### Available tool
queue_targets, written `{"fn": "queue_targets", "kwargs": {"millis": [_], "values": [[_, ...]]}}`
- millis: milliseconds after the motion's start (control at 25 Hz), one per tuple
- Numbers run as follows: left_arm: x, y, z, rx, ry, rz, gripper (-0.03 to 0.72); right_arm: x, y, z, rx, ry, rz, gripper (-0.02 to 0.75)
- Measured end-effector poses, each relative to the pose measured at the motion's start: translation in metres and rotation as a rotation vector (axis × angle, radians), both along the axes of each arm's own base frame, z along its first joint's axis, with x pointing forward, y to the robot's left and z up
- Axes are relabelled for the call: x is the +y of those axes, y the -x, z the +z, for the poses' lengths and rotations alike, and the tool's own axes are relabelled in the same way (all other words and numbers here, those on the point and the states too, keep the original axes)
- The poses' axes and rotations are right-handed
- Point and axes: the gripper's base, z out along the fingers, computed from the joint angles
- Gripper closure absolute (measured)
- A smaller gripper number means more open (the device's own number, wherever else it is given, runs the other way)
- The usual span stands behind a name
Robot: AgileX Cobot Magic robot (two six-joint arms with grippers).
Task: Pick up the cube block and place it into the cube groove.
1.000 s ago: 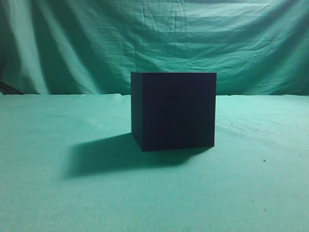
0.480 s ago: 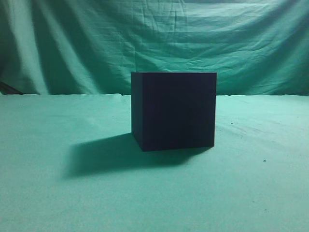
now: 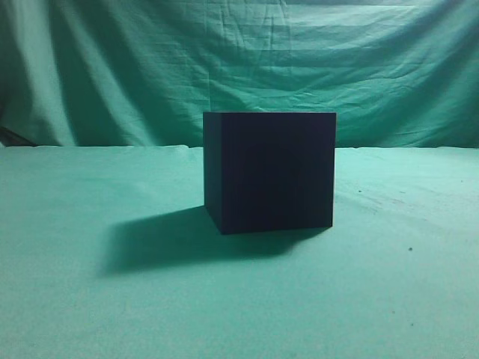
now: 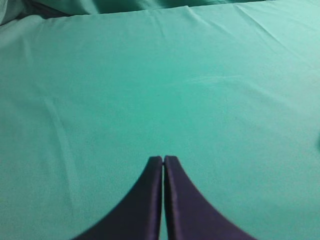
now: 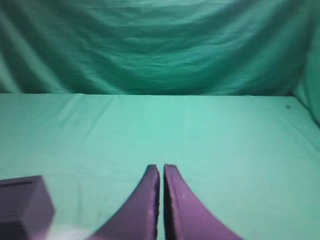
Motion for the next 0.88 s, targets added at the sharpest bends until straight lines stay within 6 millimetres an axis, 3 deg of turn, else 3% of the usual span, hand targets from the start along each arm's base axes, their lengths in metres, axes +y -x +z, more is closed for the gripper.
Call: {"fn": "queue_targets", "kwargs": {"millis": [440,880], "values": [[0.000,0.000,0.000,0.000,0.000,0.000,0.688,-0.005,-0.004,-0.092,0.126,0.020,-0.101,0.738],[0.000,0.000,0.000,0.000,0.000,0.000,0.688,-0.005,-0.004,-0.094,0.134,0.017,-0.100,0.738]]}}
